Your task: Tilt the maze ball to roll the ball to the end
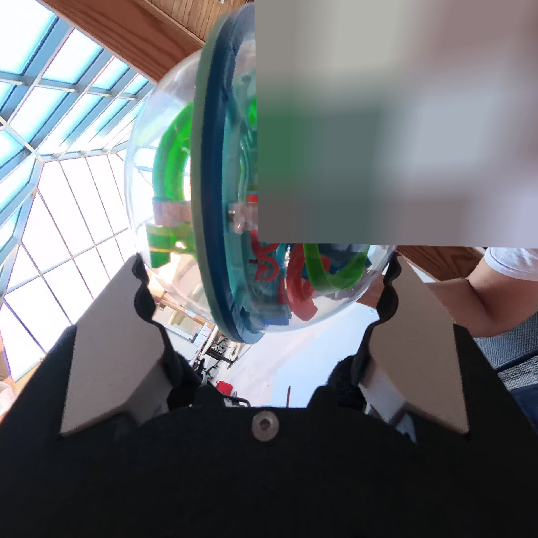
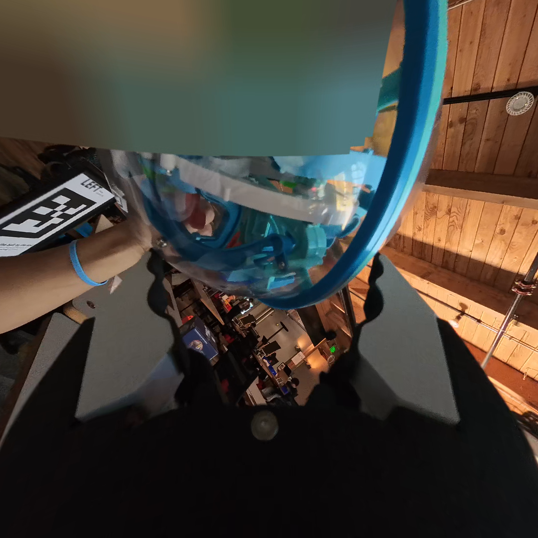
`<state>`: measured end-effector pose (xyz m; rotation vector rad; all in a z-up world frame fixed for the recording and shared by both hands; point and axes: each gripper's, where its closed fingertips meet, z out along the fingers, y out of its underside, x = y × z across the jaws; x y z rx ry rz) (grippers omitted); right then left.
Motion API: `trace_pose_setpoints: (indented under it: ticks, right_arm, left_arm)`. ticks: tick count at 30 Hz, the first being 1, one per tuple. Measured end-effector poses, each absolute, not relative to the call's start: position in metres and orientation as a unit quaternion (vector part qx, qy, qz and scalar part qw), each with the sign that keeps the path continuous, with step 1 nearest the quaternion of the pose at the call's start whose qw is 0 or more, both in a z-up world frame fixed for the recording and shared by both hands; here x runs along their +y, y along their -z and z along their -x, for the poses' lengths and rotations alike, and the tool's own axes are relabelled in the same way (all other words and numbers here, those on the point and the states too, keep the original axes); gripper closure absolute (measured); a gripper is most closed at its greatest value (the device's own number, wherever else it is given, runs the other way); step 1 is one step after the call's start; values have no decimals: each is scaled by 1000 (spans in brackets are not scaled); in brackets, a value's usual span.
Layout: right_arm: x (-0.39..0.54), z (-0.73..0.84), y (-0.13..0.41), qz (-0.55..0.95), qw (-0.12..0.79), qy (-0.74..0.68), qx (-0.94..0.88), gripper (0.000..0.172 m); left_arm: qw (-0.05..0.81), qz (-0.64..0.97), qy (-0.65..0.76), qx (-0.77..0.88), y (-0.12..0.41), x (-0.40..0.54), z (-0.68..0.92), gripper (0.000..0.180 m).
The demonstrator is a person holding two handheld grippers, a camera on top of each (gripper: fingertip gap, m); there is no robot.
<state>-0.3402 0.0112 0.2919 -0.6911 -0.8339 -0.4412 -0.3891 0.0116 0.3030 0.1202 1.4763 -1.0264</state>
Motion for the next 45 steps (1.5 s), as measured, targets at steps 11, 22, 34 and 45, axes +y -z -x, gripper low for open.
trace_pose_setpoints:
  ticks: [11,22,34,45]
  right_arm:
    - [-1,344,-293,302,816,264,-415,36]
    - [38,293,-289,366,844,155,-360,37]
    - [80,262,-266,534,804,-91,-246,37]
    - [83,264,-247,481,830,-15,-283,37]
  left_arm:
    - [650,-79,401,641,-301,2,393,27]
    - [652,20,303,695,-314,10,346,27]
    - [526,254,433,686,-319,61,292,28]
    - [595,123,344,716,-300,38,301,29]
